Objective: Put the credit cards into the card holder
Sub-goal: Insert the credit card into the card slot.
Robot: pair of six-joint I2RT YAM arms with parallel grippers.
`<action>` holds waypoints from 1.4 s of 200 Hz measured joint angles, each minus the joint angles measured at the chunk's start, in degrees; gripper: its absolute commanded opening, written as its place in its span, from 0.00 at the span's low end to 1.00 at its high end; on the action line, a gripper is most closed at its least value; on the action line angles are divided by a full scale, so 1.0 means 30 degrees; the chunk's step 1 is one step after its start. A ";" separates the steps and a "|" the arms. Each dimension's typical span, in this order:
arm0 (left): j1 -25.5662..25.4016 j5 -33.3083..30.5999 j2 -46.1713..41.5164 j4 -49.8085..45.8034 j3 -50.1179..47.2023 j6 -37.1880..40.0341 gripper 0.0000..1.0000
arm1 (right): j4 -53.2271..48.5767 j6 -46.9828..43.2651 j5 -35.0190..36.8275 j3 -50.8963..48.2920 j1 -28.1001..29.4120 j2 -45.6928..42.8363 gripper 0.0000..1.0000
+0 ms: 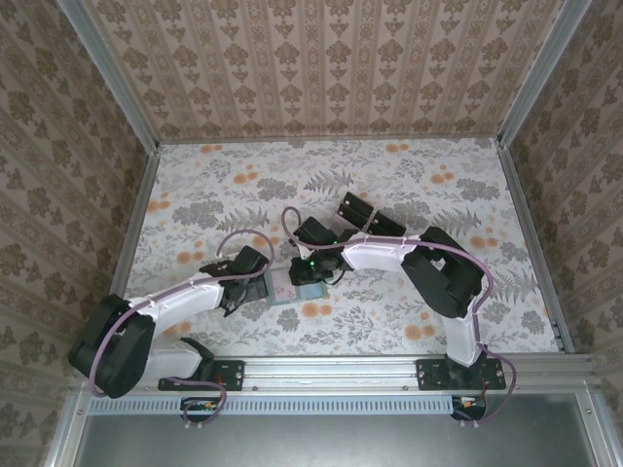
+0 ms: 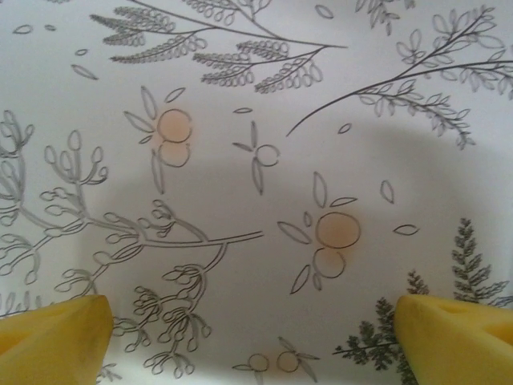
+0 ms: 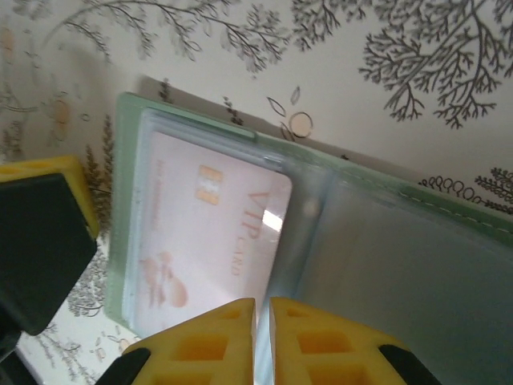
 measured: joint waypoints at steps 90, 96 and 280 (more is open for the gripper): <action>-0.0022 0.0211 0.0721 0.0423 0.0240 0.0015 1.00 | -0.0007 -0.0066 -0.0291 0.0233 0.0058 0.0517 0.14; -0.0022 0.0211 0.0729 0.0423 0.0240 0.0007 1.00 | -0.0036 -0.0073 -0.0306 0.0306 0.0073 0.0561 0.14; 0.0022 0.0335 -0.1304 -0.0153 0.0452 0.0882 1.00 | -0.3045 -0.2484 0.1967 0.1253 0.0073 -0.3111 0.52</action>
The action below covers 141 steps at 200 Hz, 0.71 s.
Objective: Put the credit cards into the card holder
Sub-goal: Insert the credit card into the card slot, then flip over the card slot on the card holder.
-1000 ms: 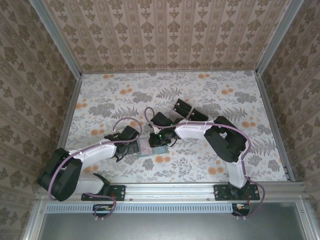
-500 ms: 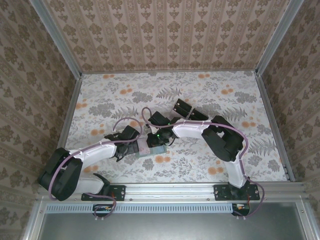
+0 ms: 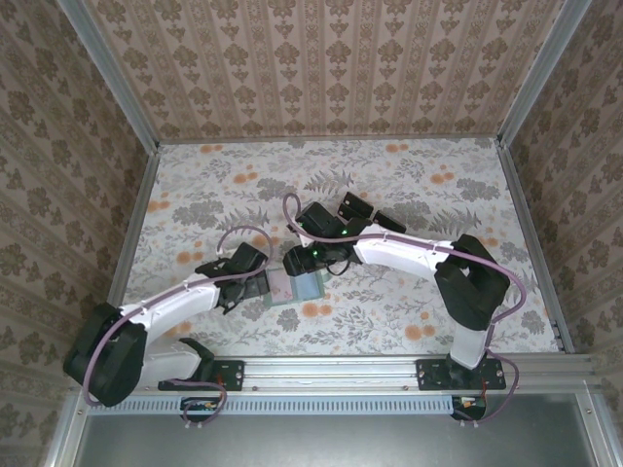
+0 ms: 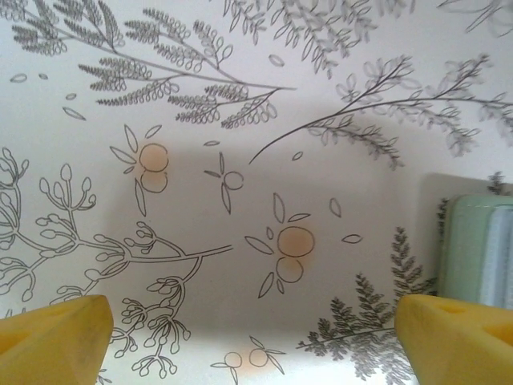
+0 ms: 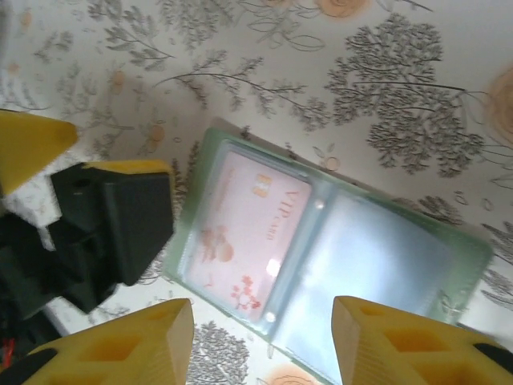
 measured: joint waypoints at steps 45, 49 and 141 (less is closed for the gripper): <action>0.0000 0.0189 -0.1180 0.0000 0.0175 0.0437 1.00 | -0.1341 -0.0867 0.1217 0.0860 0.0000 0.1158 0.52; 0.0000 0.0197 -0.1253 0.0000 0.0182 0.0452 1.00 | -0.1392 -0.0925 0.1275 0.0962 0.0000 0.1304 0.51; 0.0095 0.0386 -0.1399 0.0000 0.0182 0.0707 1.00 | -0.2193 -0.1158 0.2040 0.1800 0.0117 0.2980 0.51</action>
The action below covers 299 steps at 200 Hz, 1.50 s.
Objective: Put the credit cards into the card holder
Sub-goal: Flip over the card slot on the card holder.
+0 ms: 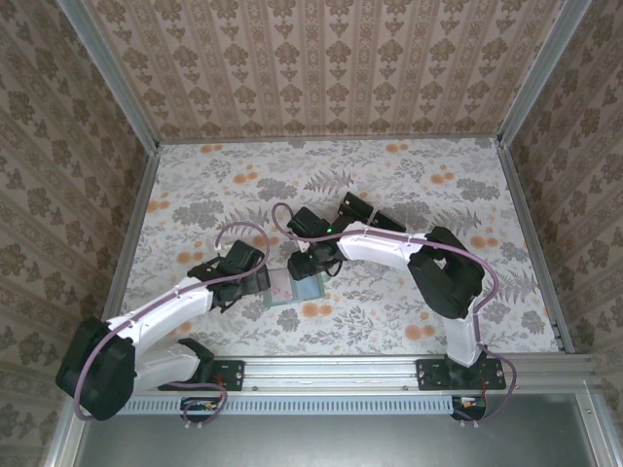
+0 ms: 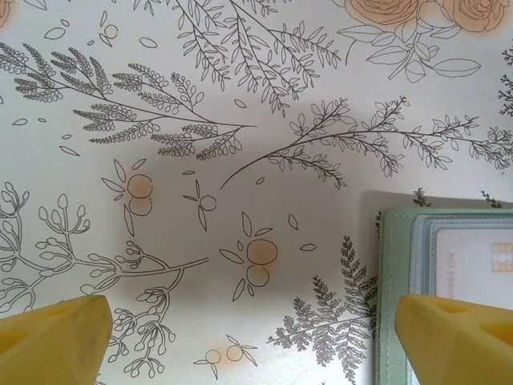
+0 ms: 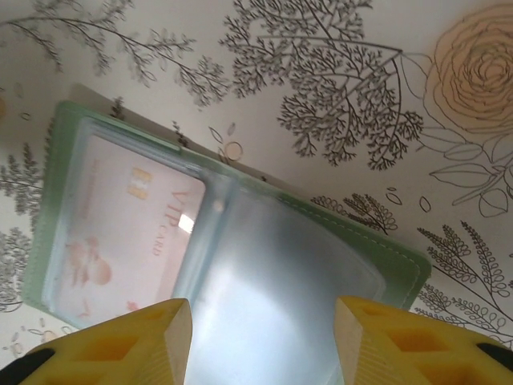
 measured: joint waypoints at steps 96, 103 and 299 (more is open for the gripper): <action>-0.0007 0.0160 0.0000 0.0007 0.0175 0.0029 1.00 | 0.0342 0.0051 -0.0022 -0.0066 -0.0007 0.1064 0.51; -0.0007 0.0226 -0.0015 0.0007 0.0175 0.0044 1.00 | 0.0568 0.0146 -0.0233 -0.0131 -0.0036 0.1064 0.52; -0.4014 0.1078 -0.3220 0.3162 -0.2113 0.0452 1.00 | 0.7963 0.6258 -0.7286 -0.3169 -0.1530 0.0925 0.51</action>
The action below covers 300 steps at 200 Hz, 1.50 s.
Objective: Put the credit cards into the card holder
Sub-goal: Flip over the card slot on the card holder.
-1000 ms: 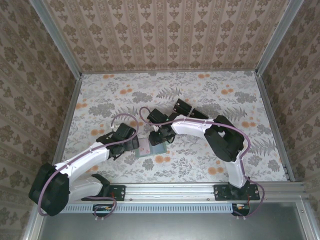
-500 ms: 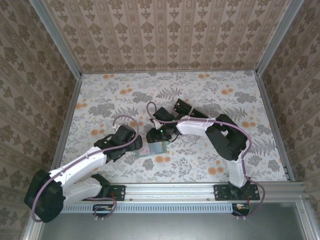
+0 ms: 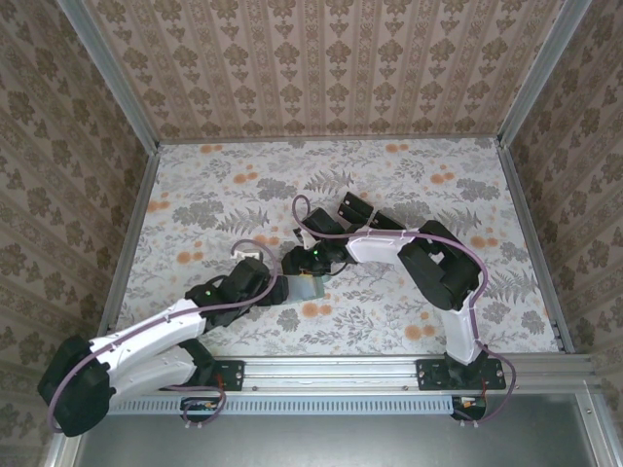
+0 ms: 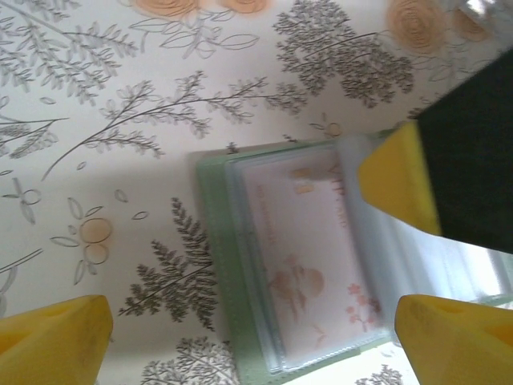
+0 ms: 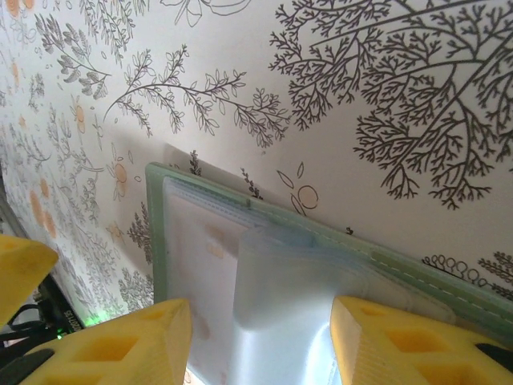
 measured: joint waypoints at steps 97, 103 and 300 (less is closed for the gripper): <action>-0.0962 -0.0007 0.2091 0.1931 -0.0022 0.0226 1.00 | 0.0729 0.0583 -0.0466 -0.0138 -0.0073 0.0138 0.51; -0.0991 -0.0007 0.2280 0.2033 -0.0022 0.0277 1.00 | 0.0765 0.0590 -0.0466 -0.0153 -0.0073 0.0138 0.51; -0.1013 -0.0809 0.5231 0.3016 0.0080 0.1129 1.00 | 0.0991 0.0925 -0.0510 -0.0612 -0.0248 -0.0219 0.52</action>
